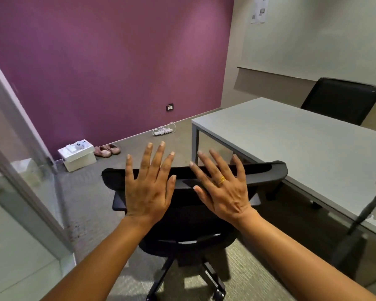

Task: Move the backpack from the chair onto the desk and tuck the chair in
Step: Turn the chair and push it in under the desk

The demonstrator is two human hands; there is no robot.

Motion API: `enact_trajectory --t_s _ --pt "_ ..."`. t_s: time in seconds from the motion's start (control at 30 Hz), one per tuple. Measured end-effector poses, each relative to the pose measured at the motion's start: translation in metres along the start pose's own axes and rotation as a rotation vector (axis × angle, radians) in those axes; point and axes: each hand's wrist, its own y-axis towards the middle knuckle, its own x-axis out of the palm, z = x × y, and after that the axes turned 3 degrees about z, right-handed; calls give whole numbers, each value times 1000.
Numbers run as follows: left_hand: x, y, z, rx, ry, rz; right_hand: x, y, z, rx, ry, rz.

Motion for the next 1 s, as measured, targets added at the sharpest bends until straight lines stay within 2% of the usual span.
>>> enact_trajectory --t_s 0.1,0.33,0.53,0.67,1.0 --pt "12 -3 -8 31 60 123 9 0 -1 -128 -53 91" --pt "31 10 -19 99 96 224 22 7 1 -65 -75 105" --pt "44 28 -19 166 103 137 34 13 9 49 15 17" --pt "57 45 -19 177 46 59 44 19 20 55 53 -31" --pt "99 80 -61 290 -93 37 85 44 10 148 -71 -45"
